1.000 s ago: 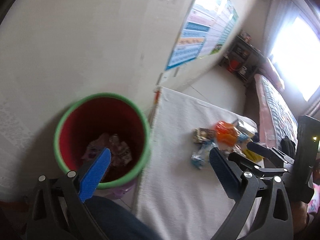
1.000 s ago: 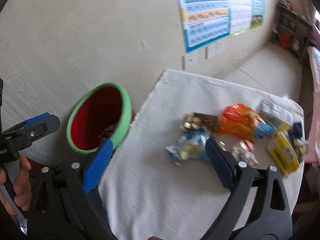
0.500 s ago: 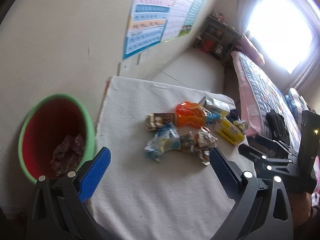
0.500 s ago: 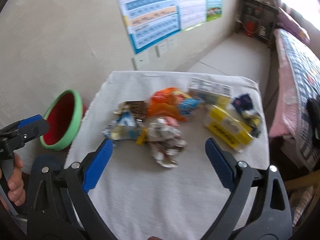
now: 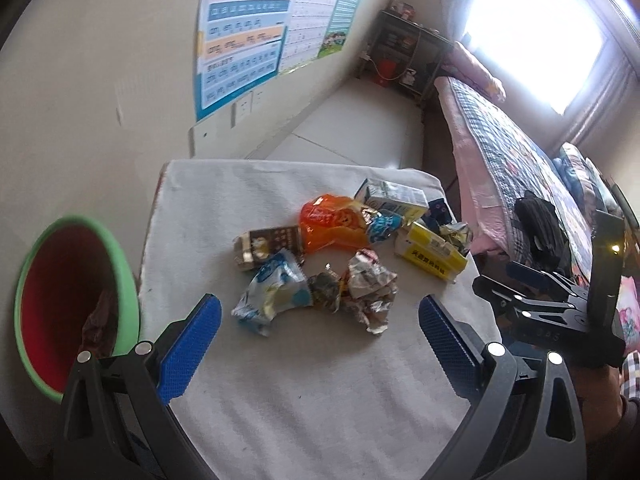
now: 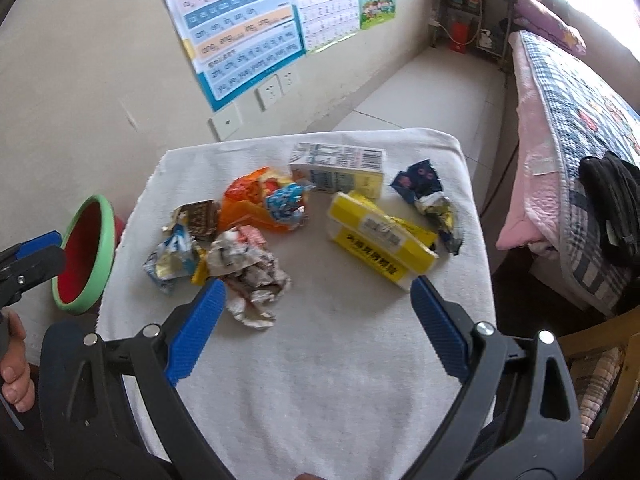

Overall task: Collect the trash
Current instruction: 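Move both open tools back over the wrapper pile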

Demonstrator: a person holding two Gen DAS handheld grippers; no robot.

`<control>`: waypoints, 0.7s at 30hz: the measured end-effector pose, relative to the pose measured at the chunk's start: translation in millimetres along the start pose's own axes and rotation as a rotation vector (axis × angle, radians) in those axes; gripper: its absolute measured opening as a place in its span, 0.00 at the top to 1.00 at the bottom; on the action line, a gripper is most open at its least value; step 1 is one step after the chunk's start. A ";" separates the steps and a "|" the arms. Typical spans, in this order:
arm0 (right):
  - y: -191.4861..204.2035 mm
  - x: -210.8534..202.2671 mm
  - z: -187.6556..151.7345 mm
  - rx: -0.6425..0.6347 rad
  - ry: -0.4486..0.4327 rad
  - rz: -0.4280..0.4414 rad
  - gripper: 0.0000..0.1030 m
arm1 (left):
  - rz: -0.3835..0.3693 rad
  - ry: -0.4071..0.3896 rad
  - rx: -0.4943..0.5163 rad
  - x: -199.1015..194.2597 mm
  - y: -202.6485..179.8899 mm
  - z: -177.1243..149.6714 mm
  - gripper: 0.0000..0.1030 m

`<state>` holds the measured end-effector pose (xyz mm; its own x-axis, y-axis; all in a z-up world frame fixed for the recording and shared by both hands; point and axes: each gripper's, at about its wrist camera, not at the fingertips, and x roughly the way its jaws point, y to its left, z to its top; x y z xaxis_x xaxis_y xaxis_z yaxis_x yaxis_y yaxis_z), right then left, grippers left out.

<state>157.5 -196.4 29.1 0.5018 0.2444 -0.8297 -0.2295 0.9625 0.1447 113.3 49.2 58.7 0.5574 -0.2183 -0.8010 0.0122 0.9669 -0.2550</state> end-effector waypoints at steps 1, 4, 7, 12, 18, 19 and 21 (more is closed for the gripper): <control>-3.6 2.0 2.1 0.005 0.001 -0.004 0.11 | 0.001 -0.001 0.009 1.6 -2.4 3.2 0.08; -9.4 8.5 7.1 0.000 0.007 -0.019 0.11 | 0.016 0.016 0.029 13.3 -3.6 8.3 0.08; -12.3 19.8 10.7 -0.022 0.024 -0.035 0.11 | 0.045 0.071 0.028 32.1 4.0 5.3 0.08; -21.0 41.6 11.3 -0.038 0.063 -0.059 0.11 | 0.075 0.144 0.035 59.5 18.0 -6.8 0.08; -27.4 63.0 11.0 -0.048 0.111 -0.063 0.11 | 0.100 0.201 0.057 84.5 28.4 -12.9 0.08; -27.6 66.3 11.8 -0.054 0.116 -0.066 0.11 | 0.105 0.210 0.058 89.1 30.1 -12.9 0.09; -27.8 72.8 13.6 -0.064 0.125 -0.070 0.11 | 0.115 0.224 0.059 98.4 33.9 -12.3 0.09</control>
<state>211.7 -203.8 -28.0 0.4115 0.1565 -0.8979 -0.2518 0.9663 0.0530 158.4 58.8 -35.4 0.3601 -0.1236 -0.9247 0.0115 0.9917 -0.1281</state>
